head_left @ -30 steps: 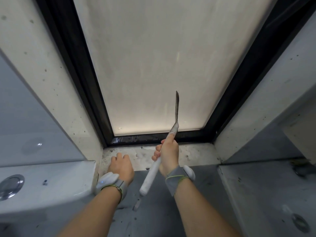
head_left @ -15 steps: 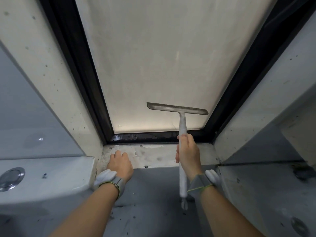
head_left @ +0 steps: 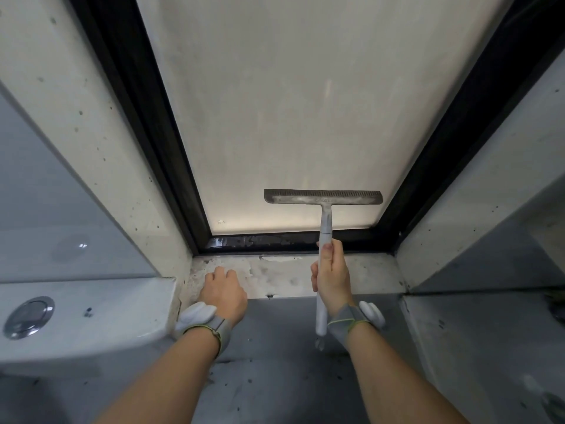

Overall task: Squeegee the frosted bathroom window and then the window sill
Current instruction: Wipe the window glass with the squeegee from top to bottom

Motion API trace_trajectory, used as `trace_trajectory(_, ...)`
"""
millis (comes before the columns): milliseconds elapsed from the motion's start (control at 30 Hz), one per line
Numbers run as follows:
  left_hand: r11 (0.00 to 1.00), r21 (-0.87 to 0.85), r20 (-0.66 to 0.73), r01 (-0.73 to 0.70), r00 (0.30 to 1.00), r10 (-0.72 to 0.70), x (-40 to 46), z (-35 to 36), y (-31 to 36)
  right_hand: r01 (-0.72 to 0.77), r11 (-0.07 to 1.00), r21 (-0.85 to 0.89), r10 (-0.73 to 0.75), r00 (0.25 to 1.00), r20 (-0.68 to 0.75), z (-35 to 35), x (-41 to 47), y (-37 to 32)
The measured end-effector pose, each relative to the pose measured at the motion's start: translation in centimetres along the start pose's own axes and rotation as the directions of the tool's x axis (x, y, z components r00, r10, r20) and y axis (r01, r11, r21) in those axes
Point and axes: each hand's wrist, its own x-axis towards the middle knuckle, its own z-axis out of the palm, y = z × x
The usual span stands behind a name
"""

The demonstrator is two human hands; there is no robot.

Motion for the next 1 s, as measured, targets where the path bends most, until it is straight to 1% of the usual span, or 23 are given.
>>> trace_trajectory(233, 1.0, 0.018, 0.005, -0.012, 1.0, 0.012, -0.1, 0.0, -0.1, -0.039, 0.999, -0.012, 0.038, 0.999, -0.014, 0.9, -0.4, 1.4)
trace_trajectory(333, 1.0, 0.009, 0.001, -0.019, 1.0, 0.019, 0.0, 0.1, -0.2, -0.064, 0.997, -0.046, 0.063, 0.998, -0.011, 0.4, -0.5, 2.0)
trace_trajectory(533, 1.0, 0.012, -0.006, -0.019, 1.0, 0.019, 0.0, 0.2, 0.0, -0.098, 0.99, -0.097, 0.094, 0.994, -0.05, 0.2, -1.1, 2.5)
trace_trajectory(700, 1.0, -0.002, 0.003, -0.024, 1.0, 0.024, -0.1, 0.2, -0.4, -0.162, 0.978, -0.133, 0.161, 0.987, -0.018, 0.0, -1.4, 2.5)
trace_trajectory(833, 0.999, -0.009, 0.0, -0.031, 1.0, 0.031, -0.1, 0.2, -0.5, -0.252, 0.956, -0.149, 0.258, 0.966, 0.02, -0.8, -1.5, 2.6)
trace_trajectory(900, 0.999, -0.011, 0.0, -0.03, 1.0, 0.03, -0.1, 0.2, -0.5, -0.269, 0.95, -0.159, 0.276, 0.961, 0.023, -1.0, -1.4, 2.4)
trace_trajectory(1000, 1.0, -0.007, 0.003, -0.028, 1.0, 0.028, 0.0, 0.2, -0.4, -0.284, 0.952, -0.118, 0.29, 0.956, 0.039, -1.3, -1.8, 1.7)
